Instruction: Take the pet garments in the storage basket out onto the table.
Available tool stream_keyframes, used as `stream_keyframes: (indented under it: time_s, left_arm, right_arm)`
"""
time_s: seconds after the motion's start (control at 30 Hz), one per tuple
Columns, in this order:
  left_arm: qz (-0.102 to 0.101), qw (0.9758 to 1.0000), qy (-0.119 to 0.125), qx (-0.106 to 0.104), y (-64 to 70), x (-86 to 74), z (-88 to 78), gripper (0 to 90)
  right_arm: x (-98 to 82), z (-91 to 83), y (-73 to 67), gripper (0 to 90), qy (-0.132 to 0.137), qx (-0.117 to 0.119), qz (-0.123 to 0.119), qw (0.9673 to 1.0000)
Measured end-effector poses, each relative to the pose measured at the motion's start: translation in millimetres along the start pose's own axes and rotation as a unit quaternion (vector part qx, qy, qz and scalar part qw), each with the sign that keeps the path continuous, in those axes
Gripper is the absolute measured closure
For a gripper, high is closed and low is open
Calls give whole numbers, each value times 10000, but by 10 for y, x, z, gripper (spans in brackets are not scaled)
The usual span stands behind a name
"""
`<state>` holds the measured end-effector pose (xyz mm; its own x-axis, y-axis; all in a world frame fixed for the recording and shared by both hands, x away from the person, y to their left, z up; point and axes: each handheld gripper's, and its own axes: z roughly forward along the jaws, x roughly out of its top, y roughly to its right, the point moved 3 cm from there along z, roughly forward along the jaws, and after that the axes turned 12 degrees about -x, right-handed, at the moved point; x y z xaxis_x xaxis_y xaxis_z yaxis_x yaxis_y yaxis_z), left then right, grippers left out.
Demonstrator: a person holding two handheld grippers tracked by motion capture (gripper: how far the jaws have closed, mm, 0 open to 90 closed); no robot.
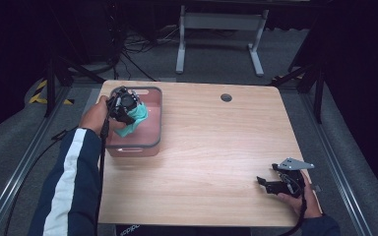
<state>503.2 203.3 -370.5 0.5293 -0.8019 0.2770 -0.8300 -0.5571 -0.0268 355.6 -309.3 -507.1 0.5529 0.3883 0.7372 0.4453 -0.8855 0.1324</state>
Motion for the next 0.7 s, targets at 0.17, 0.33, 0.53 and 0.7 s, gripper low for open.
stream_keyframes:
  time_s: [0.17, 0.33, 0.53, 0.7]
  left_arm:
    - [130, 9999, 106, -20, 74, 1, -123, 721]
    - [247, 9994, 244, 20, 156, 16, -244, 721]
    - [444, 9984, 336, 61, 299, 88, -339, 721]
    - [601, 9974, 393, -11, 421, 189, -362, 721]
  right_arm:
    - [0, 0, 0, 164, 0, 0, -1, 10000]
    - [0, 0, 0, 164, 0, -1, -1, 10000]
    - [0, 0, -1, 161, 2, -8, -3, 10000]
    - [-2, 0, 0, 160, -2, -19, -16, 10000]
